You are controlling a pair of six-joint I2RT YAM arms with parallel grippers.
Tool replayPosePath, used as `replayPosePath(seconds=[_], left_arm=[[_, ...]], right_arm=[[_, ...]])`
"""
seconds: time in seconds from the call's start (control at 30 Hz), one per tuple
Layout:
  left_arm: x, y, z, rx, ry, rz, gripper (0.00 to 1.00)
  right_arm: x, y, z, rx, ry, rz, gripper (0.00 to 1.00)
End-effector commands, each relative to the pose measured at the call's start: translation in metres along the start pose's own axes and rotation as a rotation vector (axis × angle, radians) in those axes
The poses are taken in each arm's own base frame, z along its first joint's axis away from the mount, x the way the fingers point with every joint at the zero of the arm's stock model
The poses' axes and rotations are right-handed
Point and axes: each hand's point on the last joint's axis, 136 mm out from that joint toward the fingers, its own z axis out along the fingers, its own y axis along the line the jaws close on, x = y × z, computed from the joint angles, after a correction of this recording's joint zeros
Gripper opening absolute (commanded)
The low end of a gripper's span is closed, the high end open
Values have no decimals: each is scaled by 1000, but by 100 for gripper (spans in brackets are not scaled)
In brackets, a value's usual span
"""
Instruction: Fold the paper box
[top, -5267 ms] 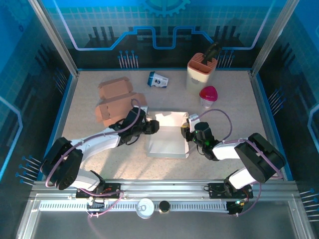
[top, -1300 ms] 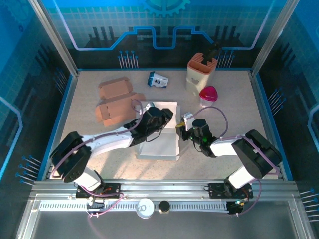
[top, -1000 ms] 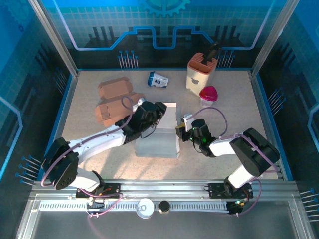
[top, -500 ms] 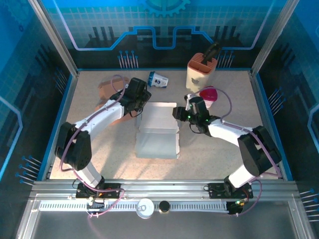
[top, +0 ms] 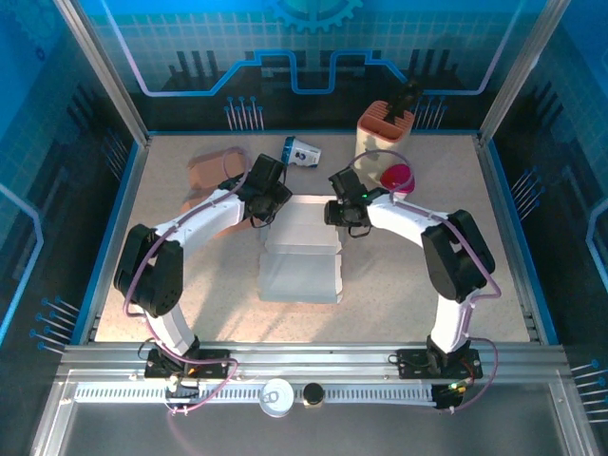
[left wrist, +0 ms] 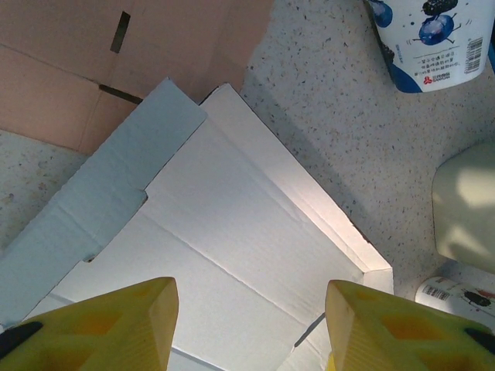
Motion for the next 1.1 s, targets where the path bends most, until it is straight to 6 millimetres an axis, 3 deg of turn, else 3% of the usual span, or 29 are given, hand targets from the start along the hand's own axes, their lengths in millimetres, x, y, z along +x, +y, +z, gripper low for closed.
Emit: replayPosePath(seconds=[0.0,0.07,0.2,0.3,0.37,0.53,0.73,0.87,1.07], left_arm=[[0,-1,-13,-1,-10,43,54],[-1,0,-16,1,-17,49,53],[-3,-1,-20,8,-24,58,52],[1,-4,-22,23,-11,60,51],[6,-6,-23,41,3,49,51],[18,-21,-33,130,27,-1,53],[33,-46,-54,268,50,-109,60],[48,-43,-56,314,69,-252,60],[49,-33,-47,303,38,-366,60]], right_arm=[[10,-14,4,153,58,-69,47],[10,-16,7,196,74,-87,46],[10,-16,11,231,65,-98,34],[7,-12,6,238,29,-107,18],[4,-9,-1,249,-16,-122,1],[-11,-5,-41,293,-224,-127,0],[-19,2,-99,261,-607,-145,0],[-11,1,-108,230,-711,-149,0],[-2,11,-111,183,-811,-158,0]])
